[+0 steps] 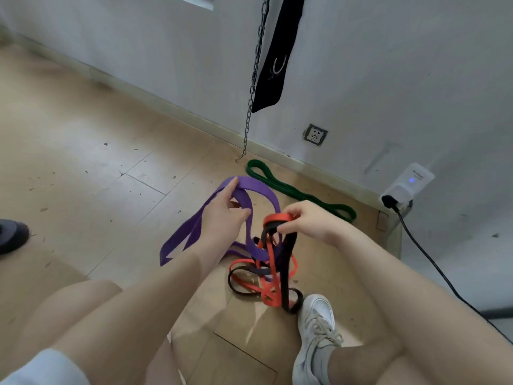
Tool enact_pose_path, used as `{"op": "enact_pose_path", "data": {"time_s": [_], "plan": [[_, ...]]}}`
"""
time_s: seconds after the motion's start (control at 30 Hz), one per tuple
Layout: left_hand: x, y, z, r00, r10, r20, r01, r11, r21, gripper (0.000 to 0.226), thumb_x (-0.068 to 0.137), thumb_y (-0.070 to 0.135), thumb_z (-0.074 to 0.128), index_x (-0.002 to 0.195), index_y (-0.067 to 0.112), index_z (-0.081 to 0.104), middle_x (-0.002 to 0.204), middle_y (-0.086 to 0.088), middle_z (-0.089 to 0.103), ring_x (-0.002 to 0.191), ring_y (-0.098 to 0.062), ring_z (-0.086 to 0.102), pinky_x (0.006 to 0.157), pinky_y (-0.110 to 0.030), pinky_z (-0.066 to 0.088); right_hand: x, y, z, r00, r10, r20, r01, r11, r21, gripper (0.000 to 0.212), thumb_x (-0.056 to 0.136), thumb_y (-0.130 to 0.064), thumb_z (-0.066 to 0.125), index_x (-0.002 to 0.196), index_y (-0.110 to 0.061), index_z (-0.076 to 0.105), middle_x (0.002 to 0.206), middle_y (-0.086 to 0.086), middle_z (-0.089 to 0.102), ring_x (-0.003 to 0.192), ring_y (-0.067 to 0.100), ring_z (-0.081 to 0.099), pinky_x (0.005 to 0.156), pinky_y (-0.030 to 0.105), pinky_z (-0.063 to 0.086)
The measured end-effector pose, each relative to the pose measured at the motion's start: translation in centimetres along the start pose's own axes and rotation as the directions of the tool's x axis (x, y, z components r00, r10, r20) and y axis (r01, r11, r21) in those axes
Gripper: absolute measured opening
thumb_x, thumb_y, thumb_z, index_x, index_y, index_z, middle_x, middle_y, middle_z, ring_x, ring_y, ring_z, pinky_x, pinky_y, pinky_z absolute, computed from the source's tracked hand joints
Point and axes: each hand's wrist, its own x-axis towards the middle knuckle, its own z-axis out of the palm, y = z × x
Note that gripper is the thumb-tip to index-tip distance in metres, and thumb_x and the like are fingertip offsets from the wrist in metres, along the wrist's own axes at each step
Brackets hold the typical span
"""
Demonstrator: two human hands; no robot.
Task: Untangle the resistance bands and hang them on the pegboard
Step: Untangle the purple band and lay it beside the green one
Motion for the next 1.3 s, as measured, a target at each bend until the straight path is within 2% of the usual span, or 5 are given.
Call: {"op": "enact_pose_path", "data": {"time_s": [0.4, 0.73, 0.83, 1.0, 1.3], "plan": [[2.6, -4.1, -3.1, 0.959, -0.162, -0.234, 0.218, 0.946, 0.238, 0.061, 0.09, 0.006, 0.055, 0.145, 0.022, 0.032, 0.113, -0.004, 0.059, 0.09, -0.018, 0.056, 0.068, -0.026, 0.041, -3.6, 1.6, -9.3, 0.854, -0.024, -0.52, 0.503, 0.296, 0.812, 0.03, 0.035, -0.023, 0.066, 0.065, -0.021, 0.066, 0.066, -0.007, 0.062, 0.065, 0.009, 0.057, 0.063, 0.022, 0.044], [1.5, 0.7, -2.0, 0.982, 0.059, -0.177, -0.053, 0.998, 0.035, 0.061, 0.086, 0.005, 0.054, 0.139, 0.032, 0.041, 0.091, 0.005, 0.059, 0.073, -0.003, 0.054, 0.071, -0.021, 0.04, 0.4, 9.0, 1.0, 0.865, 0.472, -0.172, -0.459, 0.882, 0.112, 0.031, 0.082, -0.001, 0.047, 0.109, -0.005, 0.063, 0.111, 0.016, 0.06, 0.092, 0.024, 0.056, 0.074, 0.028, 0.042], [1.1, 2.1, -2.5, 0.978, 0.145, -0.15, -0.15, 0.989, -0.019, 0.061, 0.085, 0.002, 0.056, 0.137, 0.031, 0.043, 0.077, 0.019, 0.056, 0.057, 0.009, 0.053, 0.056, -0.006, 0.04, 1.0, 6.5, 3.5, 0.935, 0.262, -0.241, -0.269, 0.963, 0.004, 0.058, 0.088, -0.002, 0.046, 0.144, -0.009, 0.032, 0.152, 0.01, 0.029, 0.14, 0.024, 0.027, 0.112, 0.032, 0.025], [-0.2, 3.3, -1.9, 0.977, 0.214, 0.004, -0.211, 0.965, -0.159, 0.066, 0.081, -0.003, 0.058, 0.129, 0.041, 0.047, 0.072, 0.016, 0.071, 0.078, -0.026, 0.065, 0.084, -0.031, 0.051, 2.7, 1.3, 6.2, 0.972, -0.11, -0.209, 0.175, 0.93, 0.324, 0.049, 0.088, -0.023, 0.062, 0.131, -0.017, 0.04, 0.125, -0.001, 0.056, 0.111, 0.008, 0.054, 0.096, 0.03, 0.043], [1.1, 2.7, -1.9, 0.983, 0.183, -0.025, -0.185, 0.969, -0.162, 0.066, 0.082, -0.007, 0.055, 0.134, 0.033, 0.047, 0.076, -0.006, 0.065, 0.073, -0.018, 0.06, 0.082, -0.03, 0.053, 5.4, 1.2, 8.8, 0.963, 0.232, -0.136, -0.209, 0.964, 0.164, 0.028, 0.083, -0.035, 0.062, 0.098, -0.012, 0.06, 0.094, 0.006, 0.067, 0.086, 0.023, 0.063, 0.078, 0.038, 0.054]]}}
